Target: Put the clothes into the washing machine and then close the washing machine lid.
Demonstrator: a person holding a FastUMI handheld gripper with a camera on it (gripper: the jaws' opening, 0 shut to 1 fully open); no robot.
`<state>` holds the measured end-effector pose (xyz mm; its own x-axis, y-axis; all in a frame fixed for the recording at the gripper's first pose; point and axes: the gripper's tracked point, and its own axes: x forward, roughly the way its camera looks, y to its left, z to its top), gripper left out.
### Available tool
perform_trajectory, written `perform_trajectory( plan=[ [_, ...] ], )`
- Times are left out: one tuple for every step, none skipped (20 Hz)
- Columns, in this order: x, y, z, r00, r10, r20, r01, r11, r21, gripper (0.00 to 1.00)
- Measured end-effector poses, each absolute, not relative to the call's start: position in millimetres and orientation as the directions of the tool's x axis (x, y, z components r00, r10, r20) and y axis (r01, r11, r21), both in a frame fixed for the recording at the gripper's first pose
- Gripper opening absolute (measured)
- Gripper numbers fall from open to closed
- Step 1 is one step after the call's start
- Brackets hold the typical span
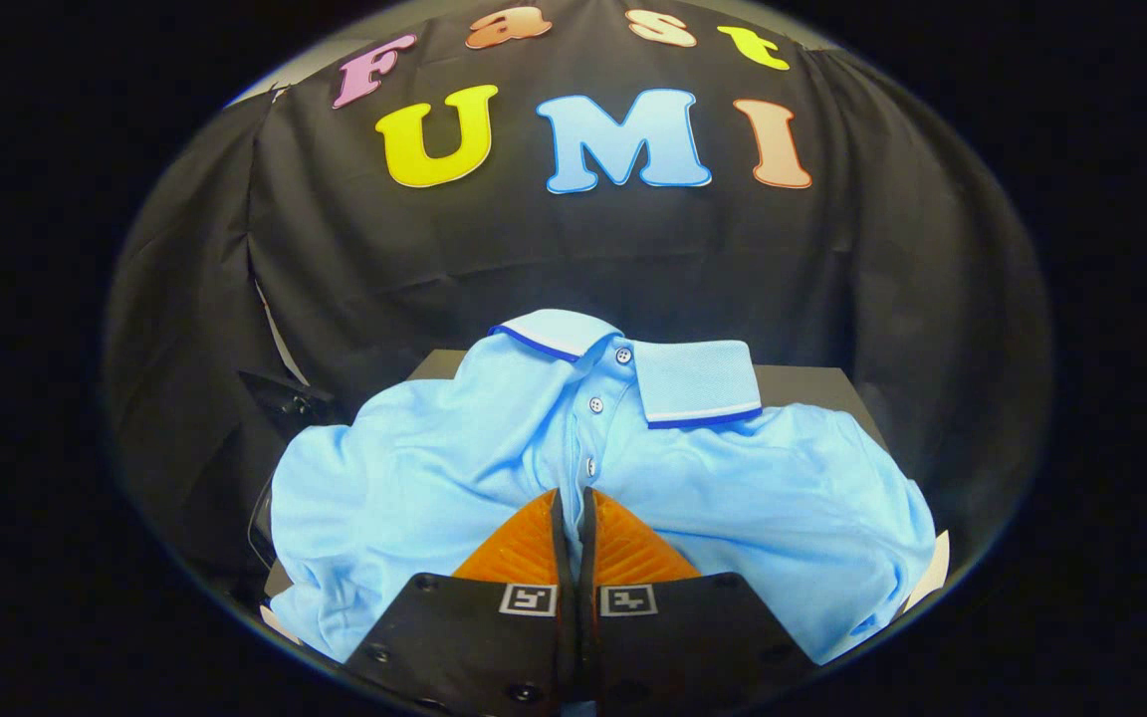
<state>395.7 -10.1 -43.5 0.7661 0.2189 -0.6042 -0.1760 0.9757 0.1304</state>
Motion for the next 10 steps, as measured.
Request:
perform_trajectory(
  plan=[
    [396, -9, -43, 0.773, 0.207, -0.599, -0.174, 0.978, 0.114, 0.02],
    [396, -9, -43, 0.773, 0.2, -0.602, -0.176, 0.979, 0.1, 0.02],
    [396, -7, -43, 0.773, 0.202, -0.602, -0.188, 0.978, 0.087, 0.02],
    [395, -7, -42, 0.772, 0.217, -0.598, -0.204, 0.975, 0.09, 0.02],
    [395, -8, -42, 0.767, 0.232, -0.599, -0.21, 0.972, 0.108, 0.02],
    [395, -9, -40, 0.769, 0.247, -0.589, -0.205, 0.969, 0.139, 0.02],
    [394, -10, -40, 0.768, 0.256, -0.586, -0.202, 0.967, 0.158, 0.02],
    [393, -11, -38, 0.778, 0.255, -0.574, -0.2, 0.967, 0.157, 0.02],
    [392, -10, -34, 0.79, 0.253, -0.558, -0.204, 0.968, 0.149, 0.02],
    [390, -10, -29, 0.801, 0.253, -0.542, -0.211, 0.967, 0.139, 0.02]
  ],
)
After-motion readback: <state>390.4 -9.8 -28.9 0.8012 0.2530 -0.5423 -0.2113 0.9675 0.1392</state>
